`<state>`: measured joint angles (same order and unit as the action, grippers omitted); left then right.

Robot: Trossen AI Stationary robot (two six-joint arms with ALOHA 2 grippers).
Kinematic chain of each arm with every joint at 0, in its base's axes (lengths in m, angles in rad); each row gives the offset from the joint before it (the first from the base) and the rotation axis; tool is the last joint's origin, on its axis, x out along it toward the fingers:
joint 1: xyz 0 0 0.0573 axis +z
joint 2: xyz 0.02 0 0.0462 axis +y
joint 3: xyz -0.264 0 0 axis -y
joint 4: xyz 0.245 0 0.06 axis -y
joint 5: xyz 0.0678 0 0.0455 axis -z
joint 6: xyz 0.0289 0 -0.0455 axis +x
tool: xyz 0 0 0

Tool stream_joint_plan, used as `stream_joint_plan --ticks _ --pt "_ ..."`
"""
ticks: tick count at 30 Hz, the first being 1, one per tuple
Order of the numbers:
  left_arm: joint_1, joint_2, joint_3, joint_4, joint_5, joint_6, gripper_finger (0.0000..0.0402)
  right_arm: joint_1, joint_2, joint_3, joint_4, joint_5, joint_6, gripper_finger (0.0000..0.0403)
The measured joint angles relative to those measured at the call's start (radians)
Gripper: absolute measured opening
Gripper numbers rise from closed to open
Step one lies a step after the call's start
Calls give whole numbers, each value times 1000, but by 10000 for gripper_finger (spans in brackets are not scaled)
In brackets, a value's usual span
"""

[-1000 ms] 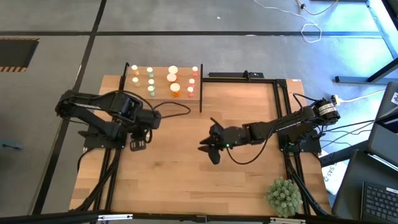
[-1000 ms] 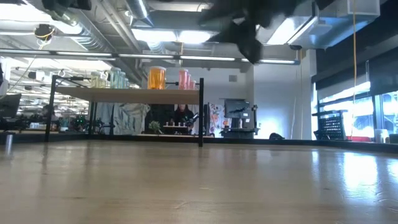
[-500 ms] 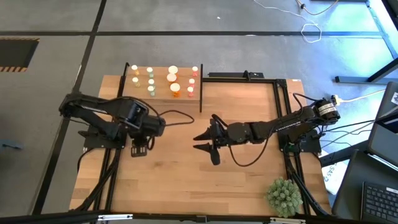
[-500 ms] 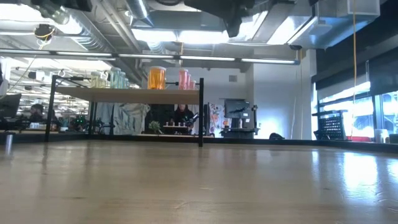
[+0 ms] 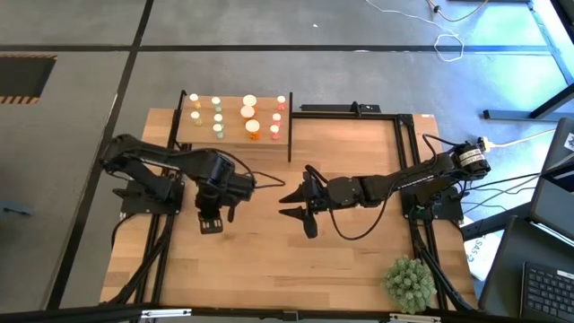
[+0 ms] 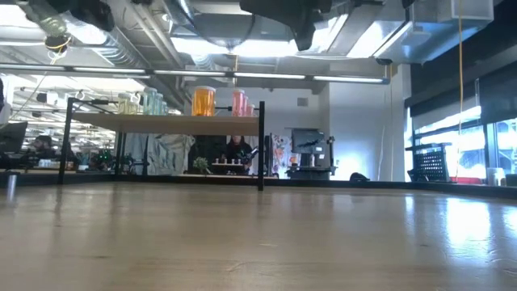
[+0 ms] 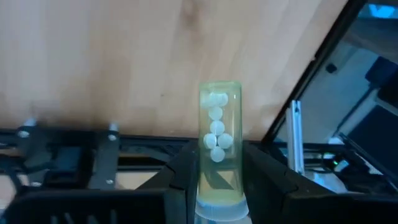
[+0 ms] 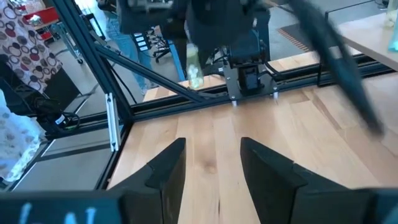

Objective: Pick and place medicine bottles onto shelf by color
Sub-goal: Put the yellow pill on the shelf aligned with the yellow pill on the shelf

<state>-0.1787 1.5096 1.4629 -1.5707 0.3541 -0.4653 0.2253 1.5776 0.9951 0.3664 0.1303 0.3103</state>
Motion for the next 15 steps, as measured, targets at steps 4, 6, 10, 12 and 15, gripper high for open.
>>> stream_joint_plan --ticks 4,6,10,12,15 --pt "0 45 -36 0 70 -19 89 0 0 0 -3 0 1 156" --pt "-1 59 -68 0 106 -40 89 0 0 0 -3 -1 0 156" --pt "-12 90 -144 -1 139 -61 89 2 0 0 -4 -2 0 156" --pt "-18 107 -184 -1 147 -84 89 2 0 0 -4 -3 1 156" --pt "-18 140 -247 -1 198 -105 89 2 0 0 -5 -3 2 156"
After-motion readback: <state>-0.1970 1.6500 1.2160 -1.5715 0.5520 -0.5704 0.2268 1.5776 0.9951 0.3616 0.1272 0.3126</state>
